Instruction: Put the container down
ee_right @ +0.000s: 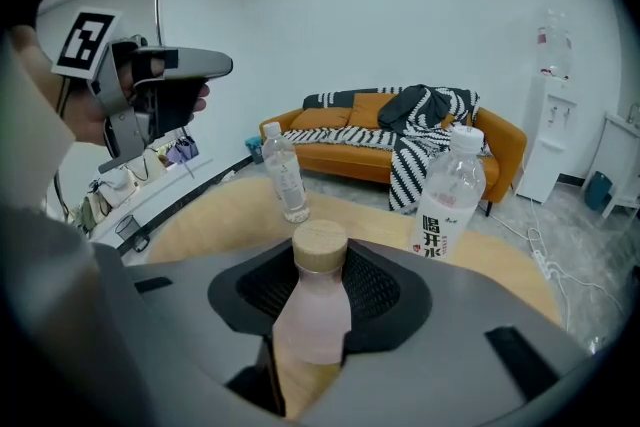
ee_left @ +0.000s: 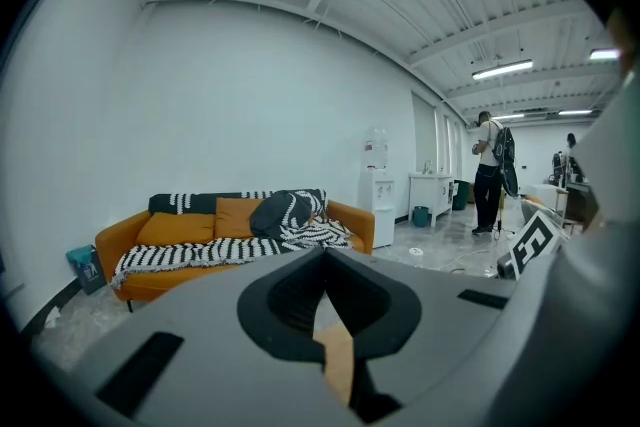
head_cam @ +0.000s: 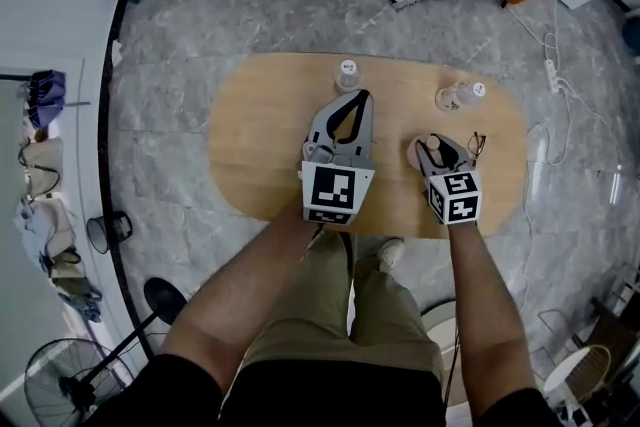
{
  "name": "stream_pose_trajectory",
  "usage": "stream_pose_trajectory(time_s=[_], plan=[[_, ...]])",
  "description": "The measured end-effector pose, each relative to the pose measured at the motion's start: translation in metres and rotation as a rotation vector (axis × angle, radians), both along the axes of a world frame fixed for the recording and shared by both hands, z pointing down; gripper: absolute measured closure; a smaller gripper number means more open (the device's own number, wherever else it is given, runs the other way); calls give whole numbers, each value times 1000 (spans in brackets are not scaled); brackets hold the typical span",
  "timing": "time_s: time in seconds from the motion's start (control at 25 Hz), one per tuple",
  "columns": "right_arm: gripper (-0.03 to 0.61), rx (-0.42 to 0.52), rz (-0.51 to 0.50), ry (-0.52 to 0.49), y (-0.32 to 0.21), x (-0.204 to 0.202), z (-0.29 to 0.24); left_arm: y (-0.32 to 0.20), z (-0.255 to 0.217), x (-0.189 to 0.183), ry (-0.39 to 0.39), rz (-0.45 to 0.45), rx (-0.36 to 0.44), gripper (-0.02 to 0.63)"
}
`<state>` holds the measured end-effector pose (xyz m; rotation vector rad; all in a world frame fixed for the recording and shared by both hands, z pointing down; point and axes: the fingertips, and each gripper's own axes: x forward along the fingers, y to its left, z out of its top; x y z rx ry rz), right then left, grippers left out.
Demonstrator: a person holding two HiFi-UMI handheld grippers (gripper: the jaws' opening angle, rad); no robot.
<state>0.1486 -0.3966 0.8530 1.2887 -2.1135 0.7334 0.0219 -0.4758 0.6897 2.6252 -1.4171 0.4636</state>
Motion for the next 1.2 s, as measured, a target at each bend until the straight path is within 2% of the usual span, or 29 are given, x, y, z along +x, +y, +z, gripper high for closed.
stream_pose_trajectory(time_s=[0.56, 0.92, 1.2], plan=[[428, -73, -36, 68, 5, -5, 52, -1, 15, 2, 1, 28, -16, 600], [428, -115, -25, 92, 13, 1, 73, 2, 22, 7, 2, 38, -27, 600], [428, -102, -26, 85, 14, 0, 85, 3, 34, 7, 0, 43, -31, 600]])
